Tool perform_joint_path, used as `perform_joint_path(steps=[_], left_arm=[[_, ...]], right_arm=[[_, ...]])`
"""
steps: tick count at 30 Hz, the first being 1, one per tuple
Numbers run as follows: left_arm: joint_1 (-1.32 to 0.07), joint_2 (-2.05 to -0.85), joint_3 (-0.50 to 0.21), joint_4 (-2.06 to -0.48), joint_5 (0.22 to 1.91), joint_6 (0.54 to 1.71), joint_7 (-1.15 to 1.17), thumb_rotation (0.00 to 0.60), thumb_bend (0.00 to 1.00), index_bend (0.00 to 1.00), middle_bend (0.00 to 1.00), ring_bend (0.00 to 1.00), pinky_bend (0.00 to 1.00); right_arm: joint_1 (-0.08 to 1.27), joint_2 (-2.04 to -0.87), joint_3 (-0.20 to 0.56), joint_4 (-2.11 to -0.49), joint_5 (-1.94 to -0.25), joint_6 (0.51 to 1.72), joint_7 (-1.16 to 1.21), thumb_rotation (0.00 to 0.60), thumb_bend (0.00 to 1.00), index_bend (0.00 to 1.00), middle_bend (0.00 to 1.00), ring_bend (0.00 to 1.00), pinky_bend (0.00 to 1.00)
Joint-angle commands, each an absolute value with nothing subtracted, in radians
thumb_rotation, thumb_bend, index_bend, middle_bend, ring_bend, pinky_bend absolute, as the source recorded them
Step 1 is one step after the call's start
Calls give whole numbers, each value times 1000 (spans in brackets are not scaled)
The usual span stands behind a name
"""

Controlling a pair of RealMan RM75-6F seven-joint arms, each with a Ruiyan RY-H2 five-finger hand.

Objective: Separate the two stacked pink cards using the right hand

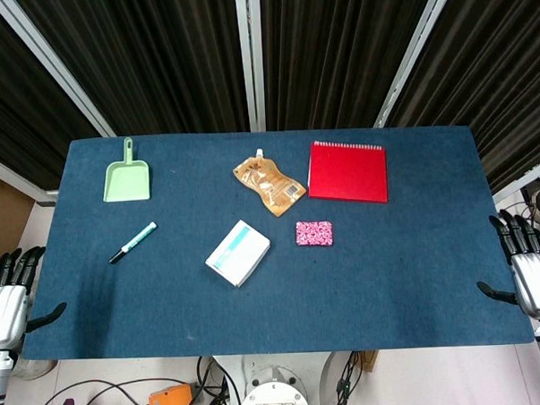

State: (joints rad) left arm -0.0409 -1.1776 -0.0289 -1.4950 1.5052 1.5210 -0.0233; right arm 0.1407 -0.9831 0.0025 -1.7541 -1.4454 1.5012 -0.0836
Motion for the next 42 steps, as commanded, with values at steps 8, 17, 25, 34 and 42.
perform_joint_path(steps=[8, 17, 25, 34, 42], left_arm=[[-50, -1168, -36, -1514, 1514, 1525, -5, 600, 100, 62, 86, 0, 0], [-52, -1177, -32, -1504, 1525, 1528, 1, 600, 100, 62, 86, 0, 0], [-55, -1189, -28, -1488, 1522, 1518, -6, 600, 100, 61, 86, 0, 0], [-55, -1199, -21, -1466, 1521, 1509, -19, 600, 100, 62, 86, 0, 0], [-58, -1212, -19, -1441, 1511, 1493, -33, 600, 100, 62, 86, 0, 0]], right_arm=[[258, -1023, 80, -1878, -1407, 1359, -256, 600, 0, 15, 48, 252, 558], [512, -1237, 188, -1904, -1110, 1105, -625, 600, 0, 68, 71, 550, 736], [682, -1486, 223, -1773, -802, 1081, -863, 600, 64, 172, 71, 624, 807], [818, -1625, 261, -1655, -570, 1089, -971, 600, 186, 188, 71, 594, 816], [878, -1654, 267, -1606, -479, 1083, -982, 600, 185, 227, 72, 603, 839]])
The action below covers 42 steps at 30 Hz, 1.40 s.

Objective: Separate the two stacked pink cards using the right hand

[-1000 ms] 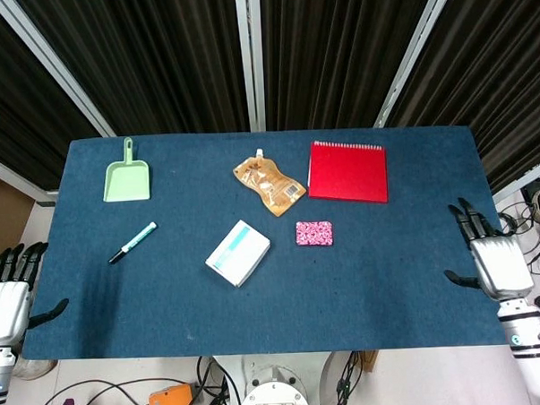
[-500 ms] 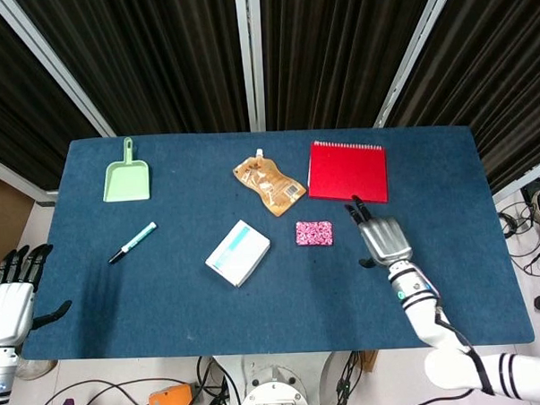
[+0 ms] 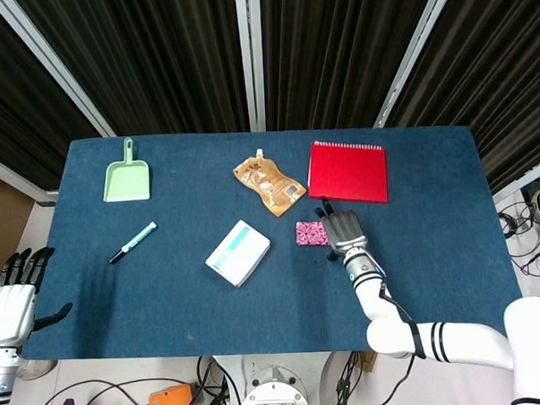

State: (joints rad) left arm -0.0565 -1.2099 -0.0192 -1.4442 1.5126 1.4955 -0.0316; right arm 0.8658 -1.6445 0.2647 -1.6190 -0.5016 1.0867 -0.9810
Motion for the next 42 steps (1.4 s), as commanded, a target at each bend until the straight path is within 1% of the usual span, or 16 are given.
perform_joint_path(steps=[1, 7, 10, 15, 22, 26, 30, 36, 42], left_arm=[[-59, -1213, -19, -1439, 1510, 1490, -34, 600, 100, 62, 86, 0, 0], [-66, -1216, -21, -1434, 1513, 1484, -34, 600, 100, 61, 86, 0, 0], [-68, -1217, -21, -1433, 1513, 1482, -32, 600, 100, 62, 86, 0, 0], [-68, -1216, -20, -1432, 1511, 1481, -33, 600, 100, 62, 86, 0, 0], [-67, -1216, -18, -1428, 1508, 1480, -34, 600, 100, 62, 86, 0, 0], [-67, -1215, -19, -1430, 1508, 1480, -34, 600, 100, 62, 86, 0, 0], [-67, -1214, -18, -1431, 1506, 1479, -31, 600, 100, 62, 86, 0, 0], [-68, -1213, -18, -1433, 1505, 1477, -27, 600, 101, 61, 85, 0, 0], [-67, -1213, -17, -1433, 1503, 1475, -25, 600, 100, 62, 86, 0, 0]], right_arm=[[886, -1659, 268, -1601, -459, 1081, -984, 600, 185, 223, 72, 603, 841], [926, -1692, 284, -1564, -370, 1085, -982, 600, 193, 271, 78, 619, 856], [944, -1707, 285, -1542, -349, 1087, -982, 600, 250, 290, 85, 623, 862], [965, -1725, 283, -1514, -333, 1086, -976, 600, 312, 306, 95, 623, 862], [983, -1735, 273, -1493, -323, 1084, -970, 600, 353, 326, 102, 624, 862], [992, -1739, 269, -1483, -317, 1083, -969, 600, 358, 343, 109, 624, 867], [999, -1743, 268, -1475, -312, 1085, -966, 600, 390, 351, 114, 624, 869], [1008, -1749, 266, -1465, -304, 1083, -961, 600, 390, 353, 118, 624, 869], [1016, -1760, 266, -1449, -297, 1083, -956, 600, 401, 384, 138, 626, 868]])
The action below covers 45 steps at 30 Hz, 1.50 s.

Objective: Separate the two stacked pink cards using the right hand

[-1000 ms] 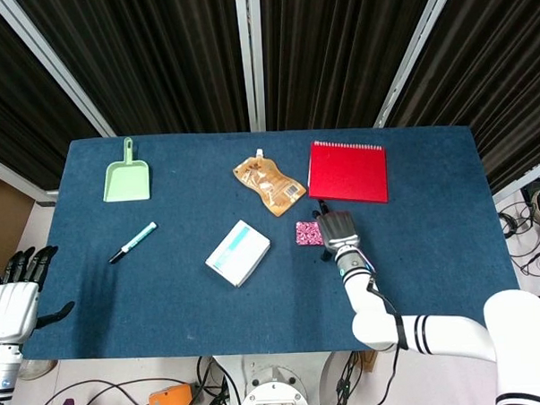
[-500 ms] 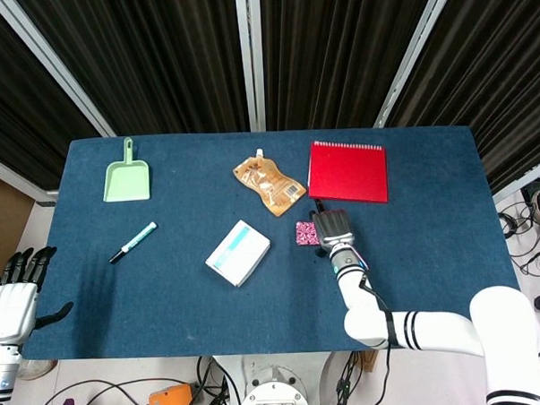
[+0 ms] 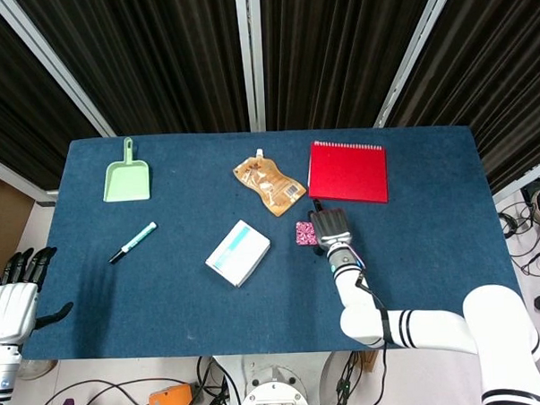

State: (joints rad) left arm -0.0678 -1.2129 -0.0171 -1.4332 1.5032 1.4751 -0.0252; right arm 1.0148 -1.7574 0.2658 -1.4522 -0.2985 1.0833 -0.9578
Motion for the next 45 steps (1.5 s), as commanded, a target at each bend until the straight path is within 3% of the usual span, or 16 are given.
perform_joint_path(steps=[1, 15, 30, 39, 45], left_arm=[[-67, -1213, -17, -1433, 1502, 1475, -26, 600, 100, 62, 86, 0, 0], [-68, -1211, -17, -1435, 1500, 1473, -16, 600, 100, 62, 86, 0, 0], [-66, -1210, -16, -1440, 1503, 1478, -12, 600, 100, 61, 86, 0, 0], [-67, -1207, -16, -1446, 1508, 1483, -9, 600, 100, 62, 86, 0, 0], [-69, -1208, -16, -1455, 1514, 1484, -1, 600, 100, 61, 86, 0, 0]], right_arm=[[1017, -1761, 267, -1445, -297, 1083, -954, 600, 408, 392, 142, 627, 868], [1024, -1758, 266, -1442, -297, 1087, -946, 600, 414, 402, 154, 630, 867], [1008, -1733, 263, -1487, -353, 1116, -910, 600, 443, 542, 237, 669, 879], [960, -1603, 234, -1671, -440, 1169, -885, 600, 444, 551, 274, 676, 881], [895, -1509, 125, -1833, -576, 1196, -863, 600, 444, 552, 279, 677, 881]])
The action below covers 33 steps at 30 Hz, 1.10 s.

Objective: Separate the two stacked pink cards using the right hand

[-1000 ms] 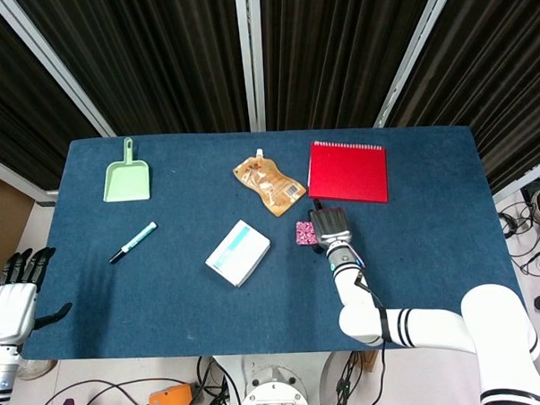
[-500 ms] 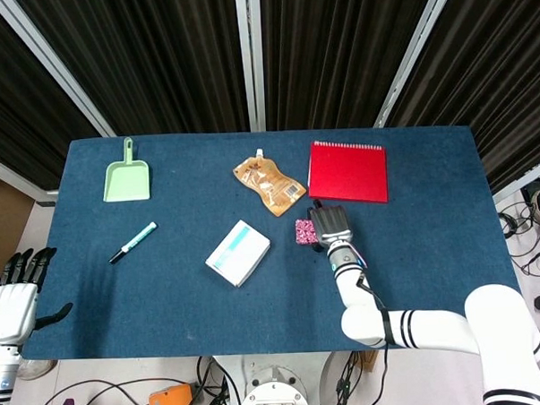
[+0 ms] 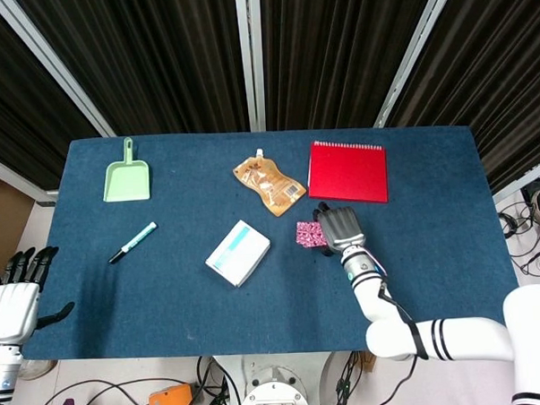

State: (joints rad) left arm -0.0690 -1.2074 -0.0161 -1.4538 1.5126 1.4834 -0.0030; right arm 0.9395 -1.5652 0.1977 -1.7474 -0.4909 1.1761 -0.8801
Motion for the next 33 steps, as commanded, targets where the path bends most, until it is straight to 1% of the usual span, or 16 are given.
perform_joint_path(steps=[1, 7, 11, 16, 18, 20, 24, 27, 29, 33], left_arm=[[-69, -1208, -15, -1457, 1515, 1485, 0, 600, 100, 62, 86, 0, 0], [-67, -1208, -13, -1466, 1521, 1492, 8, 600, 100, 62, 86, 0, 0], [-64, -1208, -11, -1469, 1524, 1497, 11, 600, 100, 62, 86, 0, 0], [-60, -1212, -8, -1463, 1521, 1497, 7, 600, 100, 62, 86, 0, 0], [-59, -1214, -7, -1460, 1521, 1497, 5, 600, 100, 62, 86, 0, 0], [-58, -1216, -7, -1456, 1521, 1498, 2, 600, 100, 62, 86, 0, 0], [-56, -1220, -7, -1449, 1523, 1502, -2, 600, 100, 62, 86, 0, 0], [-55, -1225, -6, -1442, 1523, 1503, -8, 600, 100, 62, 86, 0, 0], [-55, -1227, -7, -1438, 1523, 1504, -9, 600, 100, 61, 86, 0, 0], [-53, -1229, -8, -1434, 1524, 1508, -15, 600, 100, 61, 86, 0, 0]], right_arm=[[885, -1502, 106, -1850, -600, 1198, -860, 600, 444, 552, 280, 677, 881], [843, -1509, -11, -1898, -736, 1198, -865, 600, 444, 551, 282, 677, 881], [830, -1539, -59, -1894, -795, 1199, -889, 600, 444, 543, 282, 677, 881], [817, -1571, -76, -1864, -816, 1204, -914, 600, 444, 511, 282, 677, 880], [815, -1580, -81, -1855, -817, 1201, -925, 600, 443, 483, 282, 677, 879], [811, -1587, -87, -1850, -819, 1200, -937, 600, 443, 440, 282, 677, 877], [800, -1588, -93, -1853, -832, 1210, -946, 600, 443, 313, 282, 676, 865], [791, -1582, -101, -1864, -838, 1215, -957, 600, 440, 257, 266, 675, 862], [786, -1576, -105, -1874, -844, 1219, -964, 600, 427, 228, 250, 673, 857], [775, -1545, -94, -1905, -863, 1237, -955, 600, 355, 206, 234, 667, 851]])
